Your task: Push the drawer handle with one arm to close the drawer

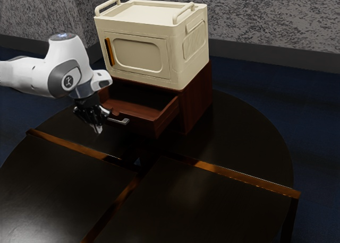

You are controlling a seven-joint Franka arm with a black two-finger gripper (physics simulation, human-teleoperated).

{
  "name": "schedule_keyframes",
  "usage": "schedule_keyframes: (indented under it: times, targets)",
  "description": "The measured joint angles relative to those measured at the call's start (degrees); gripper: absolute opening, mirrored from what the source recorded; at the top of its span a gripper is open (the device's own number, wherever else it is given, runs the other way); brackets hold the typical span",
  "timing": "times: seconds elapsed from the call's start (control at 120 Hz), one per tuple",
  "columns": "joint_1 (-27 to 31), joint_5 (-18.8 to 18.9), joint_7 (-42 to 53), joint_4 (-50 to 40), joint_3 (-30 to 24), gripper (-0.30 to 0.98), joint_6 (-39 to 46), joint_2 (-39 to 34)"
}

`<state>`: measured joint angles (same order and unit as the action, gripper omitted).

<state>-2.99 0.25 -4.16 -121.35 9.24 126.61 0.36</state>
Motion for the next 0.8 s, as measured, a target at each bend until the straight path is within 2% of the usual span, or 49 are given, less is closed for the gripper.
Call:
schedule_keyframes:
  times: [0.283, 0.483, 0.8]
  targets:
    - [-0.3, 0.0, 1.5, 0.6, 0.5, -0.1, 3.1, 2.2]
    - [-0.1, -0.1, 2.3, 5.2, 0.5, -0.1, 3.9, 6.9]
    - [-0.3, -0.1, 3.3, 8.3, 0.1, -0.1, 4.2, 10.2]
